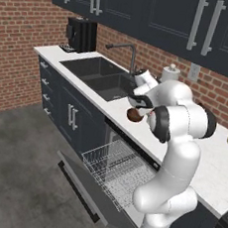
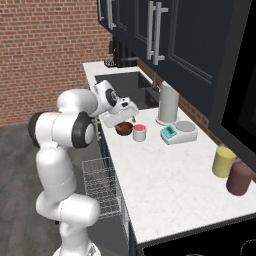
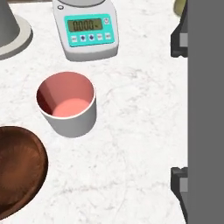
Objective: Pick up the cup and bowl from the counter, place them in the dishwasher, and close the dishwasher door.
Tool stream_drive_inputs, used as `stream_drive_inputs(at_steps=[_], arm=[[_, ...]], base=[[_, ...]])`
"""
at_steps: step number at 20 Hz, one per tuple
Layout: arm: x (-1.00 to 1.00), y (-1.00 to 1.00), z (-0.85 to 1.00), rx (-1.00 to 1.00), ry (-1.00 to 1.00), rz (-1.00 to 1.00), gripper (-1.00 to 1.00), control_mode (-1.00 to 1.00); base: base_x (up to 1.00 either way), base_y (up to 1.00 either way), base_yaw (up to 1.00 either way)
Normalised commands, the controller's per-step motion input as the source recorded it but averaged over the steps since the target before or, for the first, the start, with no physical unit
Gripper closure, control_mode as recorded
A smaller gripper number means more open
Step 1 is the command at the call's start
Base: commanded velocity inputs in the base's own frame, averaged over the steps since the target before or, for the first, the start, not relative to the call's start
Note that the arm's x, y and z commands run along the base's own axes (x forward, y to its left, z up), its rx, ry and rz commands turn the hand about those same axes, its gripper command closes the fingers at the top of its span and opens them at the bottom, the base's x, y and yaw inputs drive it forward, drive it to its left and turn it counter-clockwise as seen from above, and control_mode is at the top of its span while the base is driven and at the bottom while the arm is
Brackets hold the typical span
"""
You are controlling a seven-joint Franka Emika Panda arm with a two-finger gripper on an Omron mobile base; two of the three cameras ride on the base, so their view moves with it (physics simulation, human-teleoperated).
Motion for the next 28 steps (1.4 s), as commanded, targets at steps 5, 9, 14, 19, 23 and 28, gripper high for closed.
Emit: stream_drive_inputs(at_steps=[5, 9, 14, 19, 23, 28], arm=[[0.45, 0.0, -0.36, -0.01, 0.0, 0.02, -1.0, -1.0], [0.26, -0.07, -0.29, 0.0, 0.0, 0.02, -1.0, -1.0], [0.3, -0.08, -0.32, 0.0, 0.0, 0.03, -1.0, -1.0], [0.24, -0.07, -0.24, 0.0, 0.0, 0.02, -1.0, -1.0], [0.27, -0.09, -0.25, 0.0, 0.0, 0.02, -1.0, -1.0], [0.3, -0.09, -0.2, 0.0, 0.0, 0.03, -1.0, -1.0]], base=[[0.0, 0.0, 0.0], [0.0, 0.0, 0.0], [0.0, 0.0, 0.0], [0.0, 0.0, 0.0], [0.0, 0.0, 0.0], [0.0, 0.0, 0.0]])
